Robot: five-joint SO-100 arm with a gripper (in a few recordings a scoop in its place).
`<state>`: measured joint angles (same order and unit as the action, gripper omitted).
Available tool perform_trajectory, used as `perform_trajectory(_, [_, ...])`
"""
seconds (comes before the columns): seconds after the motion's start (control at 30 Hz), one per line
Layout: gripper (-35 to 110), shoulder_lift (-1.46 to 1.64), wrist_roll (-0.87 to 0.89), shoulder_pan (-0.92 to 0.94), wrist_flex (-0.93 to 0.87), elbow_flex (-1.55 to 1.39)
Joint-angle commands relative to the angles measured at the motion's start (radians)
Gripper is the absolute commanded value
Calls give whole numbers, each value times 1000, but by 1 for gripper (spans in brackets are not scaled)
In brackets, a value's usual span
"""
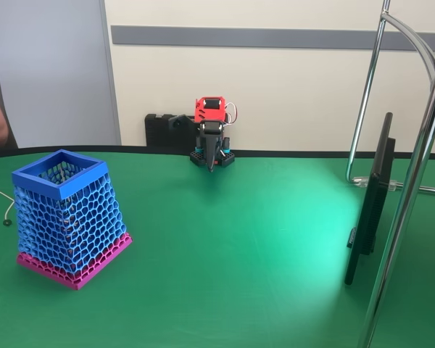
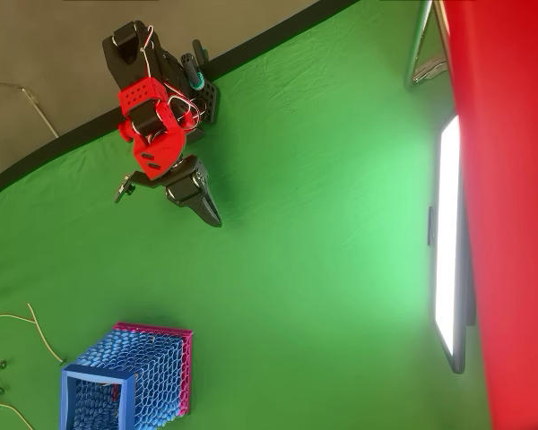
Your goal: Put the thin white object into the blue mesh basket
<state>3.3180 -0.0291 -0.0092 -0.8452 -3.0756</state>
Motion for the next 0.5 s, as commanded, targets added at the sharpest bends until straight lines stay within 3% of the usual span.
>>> perform_trajectory(0.0, [1,6,11,2,-15,-8])
perform_trajectory(0.47, [1,6,17,9,-17,-8])
